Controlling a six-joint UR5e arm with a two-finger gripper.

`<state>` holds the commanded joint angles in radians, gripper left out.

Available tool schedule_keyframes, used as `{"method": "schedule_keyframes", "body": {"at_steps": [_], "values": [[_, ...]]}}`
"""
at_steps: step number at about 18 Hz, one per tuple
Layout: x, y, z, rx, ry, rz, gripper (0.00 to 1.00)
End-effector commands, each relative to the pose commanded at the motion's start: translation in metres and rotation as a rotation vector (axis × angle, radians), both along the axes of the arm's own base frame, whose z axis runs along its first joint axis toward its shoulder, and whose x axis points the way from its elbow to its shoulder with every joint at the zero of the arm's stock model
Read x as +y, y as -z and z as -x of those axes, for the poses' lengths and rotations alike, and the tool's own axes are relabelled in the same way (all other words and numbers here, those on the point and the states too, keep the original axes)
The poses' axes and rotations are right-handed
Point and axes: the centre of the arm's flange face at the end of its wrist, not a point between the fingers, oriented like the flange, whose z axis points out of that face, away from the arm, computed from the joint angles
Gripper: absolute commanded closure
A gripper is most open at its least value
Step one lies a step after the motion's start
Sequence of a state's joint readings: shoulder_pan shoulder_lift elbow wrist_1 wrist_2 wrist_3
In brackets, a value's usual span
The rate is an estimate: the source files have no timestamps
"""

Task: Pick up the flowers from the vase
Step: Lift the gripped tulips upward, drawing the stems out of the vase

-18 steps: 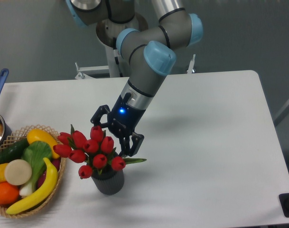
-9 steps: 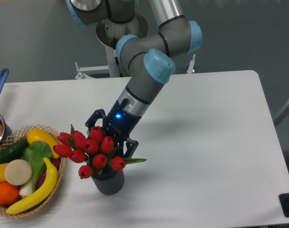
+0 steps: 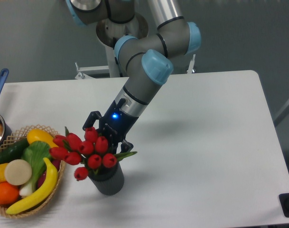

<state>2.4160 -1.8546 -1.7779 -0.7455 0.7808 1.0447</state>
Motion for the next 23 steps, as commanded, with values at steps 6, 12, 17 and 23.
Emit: {"method": "schedule_keyframes", "body": {"at_steps": [6,12,17,23], "values": [[-0.002,-0.003,0.003,-0.006,-0.002,-0.013,0.57],[-0.002,-0.01,0.009,-0.008,-0.012,-0.026,0.6],[0.0,-0.029,0.019,-0.019,-0.046,-0.047,0.6],[0.005,-0.065,0.029,-0.116,-0.1,-0.109,0.6]]}}
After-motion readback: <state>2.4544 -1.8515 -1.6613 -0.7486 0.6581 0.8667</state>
